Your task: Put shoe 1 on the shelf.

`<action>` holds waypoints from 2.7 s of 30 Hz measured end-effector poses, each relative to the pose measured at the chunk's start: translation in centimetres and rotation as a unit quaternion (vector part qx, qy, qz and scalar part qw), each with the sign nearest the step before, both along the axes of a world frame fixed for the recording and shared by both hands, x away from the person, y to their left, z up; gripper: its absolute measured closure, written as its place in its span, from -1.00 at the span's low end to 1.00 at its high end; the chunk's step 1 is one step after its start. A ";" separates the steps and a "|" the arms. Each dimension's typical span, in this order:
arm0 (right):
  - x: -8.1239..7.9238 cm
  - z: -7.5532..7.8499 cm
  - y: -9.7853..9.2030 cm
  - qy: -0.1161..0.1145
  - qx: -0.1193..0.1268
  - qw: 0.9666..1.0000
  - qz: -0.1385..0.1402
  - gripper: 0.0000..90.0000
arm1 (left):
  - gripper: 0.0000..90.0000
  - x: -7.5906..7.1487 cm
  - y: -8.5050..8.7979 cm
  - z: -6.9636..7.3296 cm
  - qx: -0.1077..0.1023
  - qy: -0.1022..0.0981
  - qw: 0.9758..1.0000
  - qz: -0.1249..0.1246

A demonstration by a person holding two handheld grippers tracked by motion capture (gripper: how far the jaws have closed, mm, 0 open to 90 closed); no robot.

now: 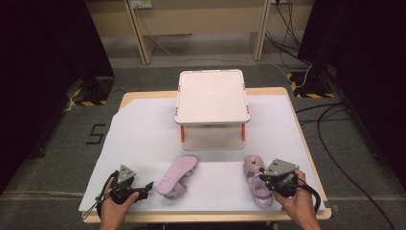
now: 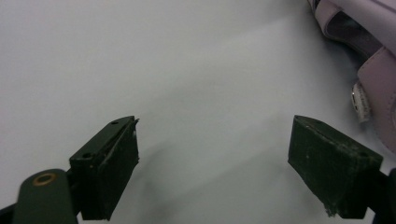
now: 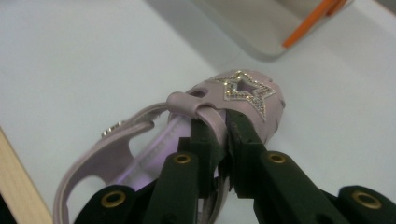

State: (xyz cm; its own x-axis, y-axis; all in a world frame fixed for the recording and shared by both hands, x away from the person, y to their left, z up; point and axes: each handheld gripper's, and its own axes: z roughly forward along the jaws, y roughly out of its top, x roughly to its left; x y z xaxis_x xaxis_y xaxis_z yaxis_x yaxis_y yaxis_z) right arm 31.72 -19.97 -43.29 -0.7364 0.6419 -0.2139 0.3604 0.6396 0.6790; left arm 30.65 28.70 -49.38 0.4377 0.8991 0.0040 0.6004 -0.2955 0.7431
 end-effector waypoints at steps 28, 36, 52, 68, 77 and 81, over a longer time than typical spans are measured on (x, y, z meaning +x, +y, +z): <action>10.1 -1.1 13.2 -0.064 0.064 0.995 0.031 0.85 | -0.65 -0.2 0.1 0.0 -0.003 0.000 1.000 -0.003; 12.1 -2.0 14.4 -0.064 0.064 0.996 0.001 0.76 | -0.65 -0.2 0.1 -0.1 -0.002 0.000 1.000 -0.005; 11.2 -1.2 14.0 -0.047 0.052 0.997 -0.015 -0.02 | -0.65 -0.3 0.0 -0.1 0.000 0.001 1.000 -0.006; 6.9 1.1 11.0 -0.031 0.117 0.993 0.014 -0.39 | -0.65 -0.3 -0.1 -0.1 0.000 0.001 1.000 -0.006; 4.9 -1.8 8.8 0.001 0.089 0.996 0.012 -0.39 | -0.65 -0.3 -0.2 0.0 0.003 0.000 1.000 -0.007; 5.1 -3.2 9.1 0.022 0.071 0.997 0.012 -0.27 | -0.65 -0.3 -0.2 -0.1 0.002 0.000 1.000 -0.007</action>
